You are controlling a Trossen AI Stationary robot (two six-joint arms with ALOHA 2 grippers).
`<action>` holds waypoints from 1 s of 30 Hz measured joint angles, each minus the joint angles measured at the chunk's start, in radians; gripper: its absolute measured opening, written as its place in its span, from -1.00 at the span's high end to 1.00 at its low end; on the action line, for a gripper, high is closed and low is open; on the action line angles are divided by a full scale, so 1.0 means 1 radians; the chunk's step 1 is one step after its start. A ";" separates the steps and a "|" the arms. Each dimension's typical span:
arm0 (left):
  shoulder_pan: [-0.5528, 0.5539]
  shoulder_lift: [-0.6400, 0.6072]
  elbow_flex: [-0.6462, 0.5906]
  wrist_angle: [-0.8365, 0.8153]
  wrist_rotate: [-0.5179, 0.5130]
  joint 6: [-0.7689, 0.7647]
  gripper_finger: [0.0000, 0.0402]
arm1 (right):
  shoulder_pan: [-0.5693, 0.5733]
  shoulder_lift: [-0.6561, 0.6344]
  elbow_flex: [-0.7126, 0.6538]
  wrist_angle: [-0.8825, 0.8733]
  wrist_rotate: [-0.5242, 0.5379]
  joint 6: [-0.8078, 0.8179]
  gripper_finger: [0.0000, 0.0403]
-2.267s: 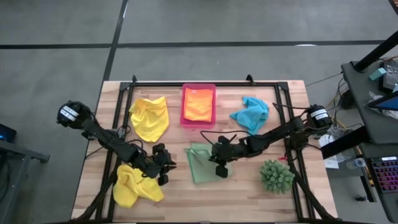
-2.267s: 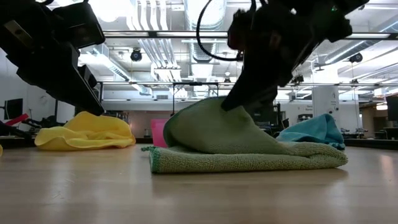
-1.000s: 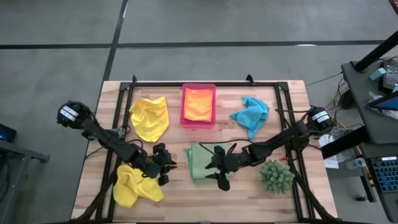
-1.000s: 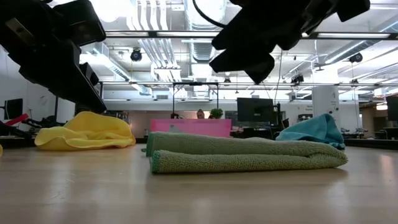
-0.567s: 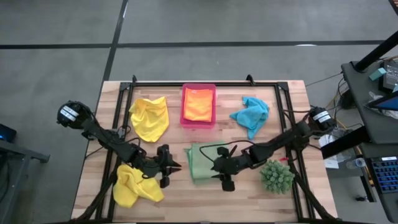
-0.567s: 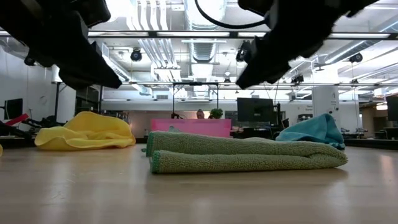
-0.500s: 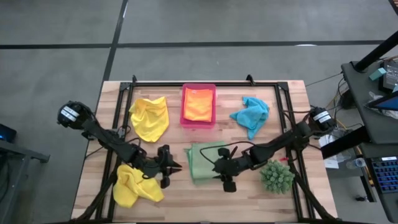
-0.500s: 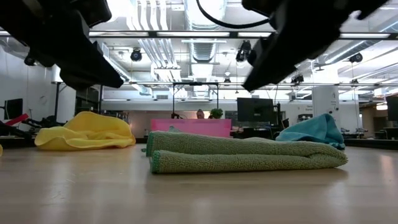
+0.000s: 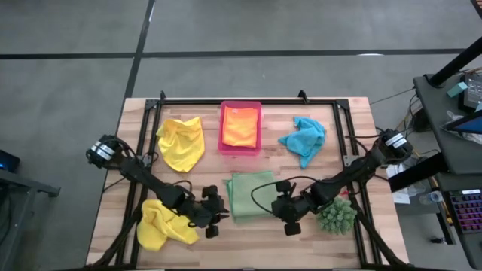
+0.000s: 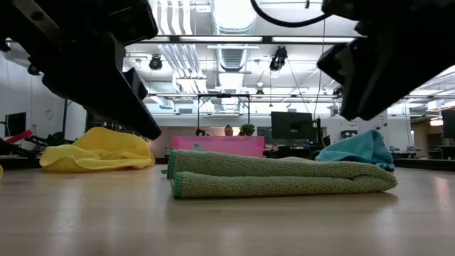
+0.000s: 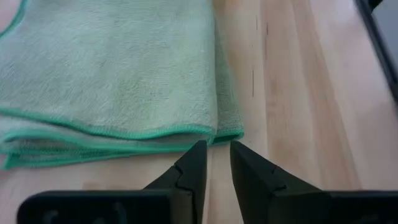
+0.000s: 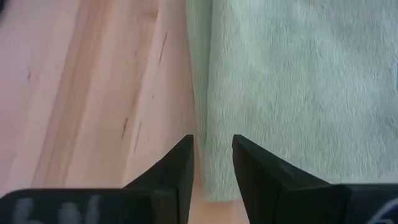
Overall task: Fold microfiber towels
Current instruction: Fold the green towel
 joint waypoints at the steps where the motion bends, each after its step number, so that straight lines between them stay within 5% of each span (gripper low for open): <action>1: 0.000 0.006 0.017 -0.024 0.008 0.006 0.68 | 0.007 -0.005 -0.003 -0.008 0.009 0.003 0.49; 10: 0.017 0.058 0.065 -0.072 -0.038 0.004 0.25 | 0.038 -0.008 -0.037 -0.058 0.067 0.038 0.26; 30: 0.033 0.098 0.058 -0.002 0.028 -0.051 0.22 | 0.045 0.058 -0.061 0.003 0.120 0.048 0.25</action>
